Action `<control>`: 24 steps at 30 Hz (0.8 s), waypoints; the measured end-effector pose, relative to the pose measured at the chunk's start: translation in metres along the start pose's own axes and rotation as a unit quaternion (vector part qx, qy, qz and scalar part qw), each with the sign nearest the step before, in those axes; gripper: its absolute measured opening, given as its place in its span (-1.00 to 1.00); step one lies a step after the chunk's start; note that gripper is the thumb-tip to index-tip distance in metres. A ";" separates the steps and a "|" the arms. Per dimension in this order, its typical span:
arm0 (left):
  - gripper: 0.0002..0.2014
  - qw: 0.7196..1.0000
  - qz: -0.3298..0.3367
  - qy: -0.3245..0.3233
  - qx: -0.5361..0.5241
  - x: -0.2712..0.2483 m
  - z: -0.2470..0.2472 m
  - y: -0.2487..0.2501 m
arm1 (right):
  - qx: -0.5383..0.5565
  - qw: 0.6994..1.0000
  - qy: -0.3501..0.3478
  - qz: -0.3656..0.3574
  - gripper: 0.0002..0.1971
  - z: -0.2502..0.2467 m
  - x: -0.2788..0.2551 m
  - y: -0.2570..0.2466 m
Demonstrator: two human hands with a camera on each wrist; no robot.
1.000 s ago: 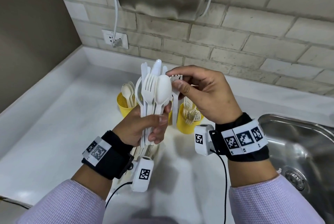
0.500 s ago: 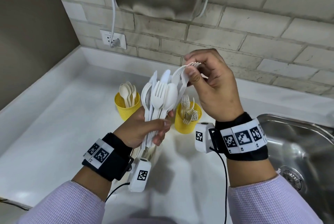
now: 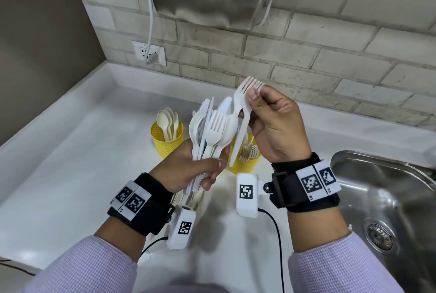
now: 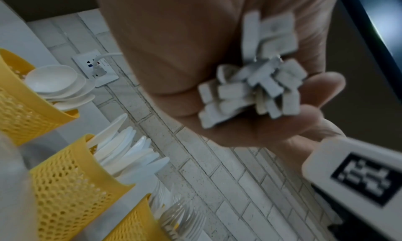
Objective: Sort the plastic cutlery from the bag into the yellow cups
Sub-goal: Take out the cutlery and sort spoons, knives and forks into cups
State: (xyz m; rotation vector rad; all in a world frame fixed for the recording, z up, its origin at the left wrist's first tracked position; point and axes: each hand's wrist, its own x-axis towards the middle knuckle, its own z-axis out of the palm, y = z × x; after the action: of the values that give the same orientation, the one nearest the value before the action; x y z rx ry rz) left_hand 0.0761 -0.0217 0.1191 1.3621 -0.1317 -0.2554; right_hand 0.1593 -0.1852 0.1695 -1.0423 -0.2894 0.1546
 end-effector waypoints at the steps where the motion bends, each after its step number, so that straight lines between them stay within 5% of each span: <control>1: -0.86 1.000 -0.002 -0.002 0.007 -0.001 0.000 0.000 | 0.022 1.000 0.012 0.005 -0.86 0.001 0.000 -0.003; 8: -0.79 0.998 -0.012 -0.001 0.057 -0.001 0.001 -0.002 | 0.151 0.987 0.056 -0.006 -0.88 0.003 0.002 -0.017; 17: -0.70 0.998 -0.009 -0.007 0.063 0.000 -0.002 -0.001 | 0.023 0.985 0.153 -0.071 -0.81 0.000 0.006 -0.045; 24: -0.96 0.993 0.016 0.065 0.093 0.005 -0.003 -0.002 | 0.026 0.995 0.089 -0.045 -0.74 -0.004 -0.015 -0.032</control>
State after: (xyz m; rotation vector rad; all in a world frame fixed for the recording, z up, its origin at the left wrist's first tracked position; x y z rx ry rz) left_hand 0.0811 -0.0202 0.1158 1.5563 -0.0687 -0.1295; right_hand 0.1462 -0.2081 0.1930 -0.9827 -0.1683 -0.0122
